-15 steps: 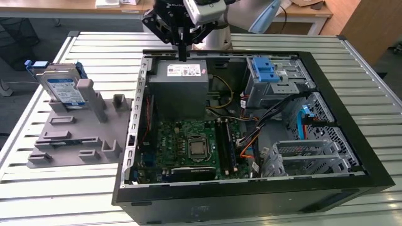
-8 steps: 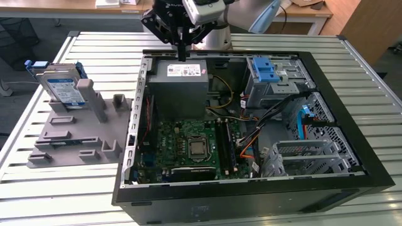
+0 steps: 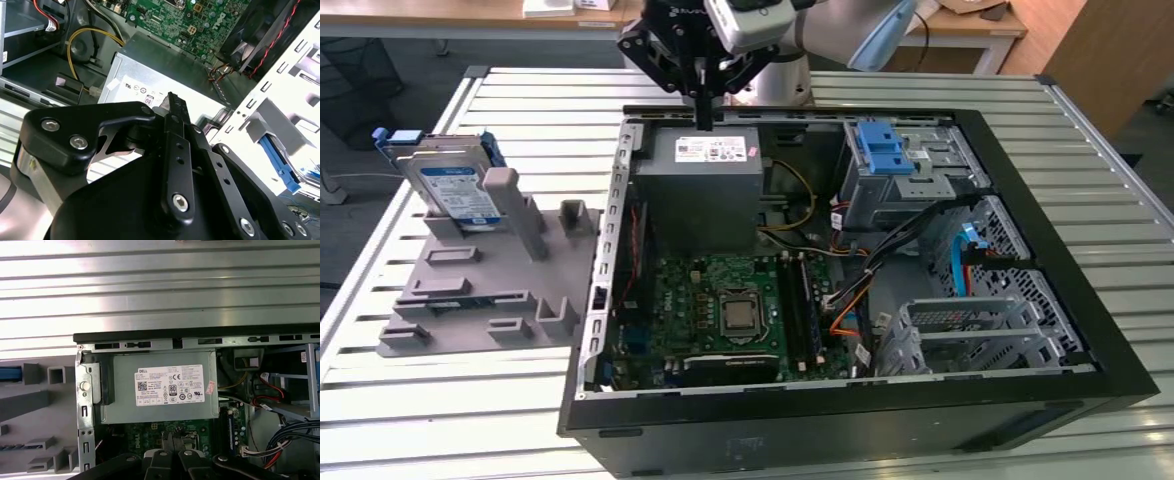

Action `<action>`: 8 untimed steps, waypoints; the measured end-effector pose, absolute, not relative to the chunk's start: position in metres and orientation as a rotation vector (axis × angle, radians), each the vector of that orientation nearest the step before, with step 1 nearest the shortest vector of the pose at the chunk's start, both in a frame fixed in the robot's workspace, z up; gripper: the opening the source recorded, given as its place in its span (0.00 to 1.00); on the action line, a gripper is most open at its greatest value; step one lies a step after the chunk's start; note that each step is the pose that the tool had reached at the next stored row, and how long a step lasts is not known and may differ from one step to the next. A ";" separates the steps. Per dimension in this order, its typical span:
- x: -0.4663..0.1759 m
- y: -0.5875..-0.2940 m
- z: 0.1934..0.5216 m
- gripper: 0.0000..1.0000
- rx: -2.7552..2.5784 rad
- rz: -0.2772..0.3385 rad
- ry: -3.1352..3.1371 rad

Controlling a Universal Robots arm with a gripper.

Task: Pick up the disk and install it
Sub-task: 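Reach for the disk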

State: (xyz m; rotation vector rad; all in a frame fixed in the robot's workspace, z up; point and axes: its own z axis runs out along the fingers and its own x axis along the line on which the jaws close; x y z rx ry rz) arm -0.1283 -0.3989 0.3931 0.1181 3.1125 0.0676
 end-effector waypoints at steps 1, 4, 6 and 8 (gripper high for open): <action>-0.129 -0.399 0.393 0.11 0.118 0.068 3.112; -0.130 -0.399 0.393 0.11 0.118 0.068 3.112; -0.132 -0.399 0.393 0.11 0.118 0.068 3.113; -0.133 -0.399 0.393 0.11 0.118 0.068 3.113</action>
